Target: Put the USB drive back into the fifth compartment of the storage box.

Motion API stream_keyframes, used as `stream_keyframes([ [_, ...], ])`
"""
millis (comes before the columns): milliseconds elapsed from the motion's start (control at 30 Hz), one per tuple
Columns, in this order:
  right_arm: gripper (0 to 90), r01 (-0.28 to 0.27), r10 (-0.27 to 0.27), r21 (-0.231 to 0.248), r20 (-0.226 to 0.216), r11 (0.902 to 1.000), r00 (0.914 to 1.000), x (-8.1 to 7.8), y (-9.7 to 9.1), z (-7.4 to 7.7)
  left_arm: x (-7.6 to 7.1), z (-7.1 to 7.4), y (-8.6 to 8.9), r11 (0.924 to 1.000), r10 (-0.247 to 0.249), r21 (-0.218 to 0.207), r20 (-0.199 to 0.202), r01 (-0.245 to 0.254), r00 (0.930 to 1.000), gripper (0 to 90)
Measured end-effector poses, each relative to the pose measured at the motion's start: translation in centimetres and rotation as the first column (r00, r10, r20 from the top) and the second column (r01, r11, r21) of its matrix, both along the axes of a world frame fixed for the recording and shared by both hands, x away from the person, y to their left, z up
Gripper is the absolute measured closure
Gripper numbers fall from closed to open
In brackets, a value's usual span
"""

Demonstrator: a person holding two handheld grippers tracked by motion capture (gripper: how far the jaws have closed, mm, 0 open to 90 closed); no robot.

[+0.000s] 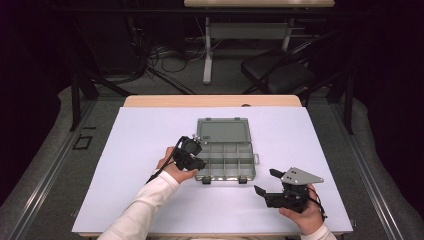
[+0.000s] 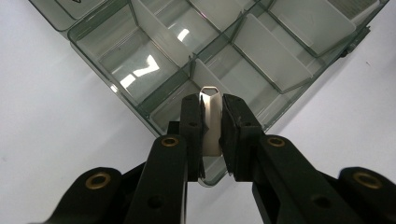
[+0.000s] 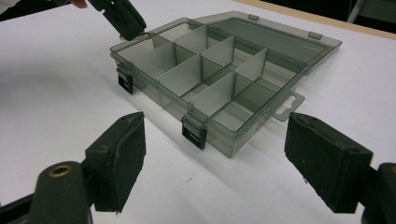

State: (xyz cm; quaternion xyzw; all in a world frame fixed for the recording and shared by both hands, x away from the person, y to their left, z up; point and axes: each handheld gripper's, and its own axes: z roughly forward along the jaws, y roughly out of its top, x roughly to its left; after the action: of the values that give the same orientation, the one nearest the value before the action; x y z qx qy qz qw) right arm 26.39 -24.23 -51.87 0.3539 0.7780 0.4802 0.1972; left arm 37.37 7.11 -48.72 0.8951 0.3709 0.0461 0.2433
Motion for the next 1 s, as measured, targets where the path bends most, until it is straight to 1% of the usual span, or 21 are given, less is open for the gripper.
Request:
stream_keyframes([
  [167, 20.5, 0.0, 0.0, 0.004, 0.002, 1.0, 1.0, 0.0, 0.0, -0.1, 0.1, -0.5, -0.2, 1.0, 0.007, 0.003, 0.0, -0.007, 1.0, 78.9],
  [233, 20.5, 0.0, 0.0, 0.003, 0.002, 1.0, 1.0, 0.0, 0.0, -0.1, 0.1, -0.6, -0.3, 1.0, 0.006, 0.007, 0.003, -0.006, 1.0, 78.9],
  [467, 20.5, -0.001, 0.001, 0.0, 0.001, 1.0, 1.0, 0.0, 0.0, -0.1, 0.1, -1.1, -0.4, 1.0, 0.002, -0.001, 0.001, -0.002, 1.0, 78.9],
  [600, 20.5, -0.003, 0.003, -0.002, -0.002, 1.0, 1.0, 0.0, 0.0, -0.1, 0.2, -1.3, -0.5, 1.0, 0.002, 0.004, -0.001, -0.002, 1.0, 78.9],
  [1000, 20.5, -0.005, 0.005, -0.003, 0.0, 1.0, 1.0, 0.0, 0.0, -0.1, 0.1, -1.5, -0.6, 1.0, 0.004, 0.005, 0.012, -0.004, 0.9999, 78.8],
])
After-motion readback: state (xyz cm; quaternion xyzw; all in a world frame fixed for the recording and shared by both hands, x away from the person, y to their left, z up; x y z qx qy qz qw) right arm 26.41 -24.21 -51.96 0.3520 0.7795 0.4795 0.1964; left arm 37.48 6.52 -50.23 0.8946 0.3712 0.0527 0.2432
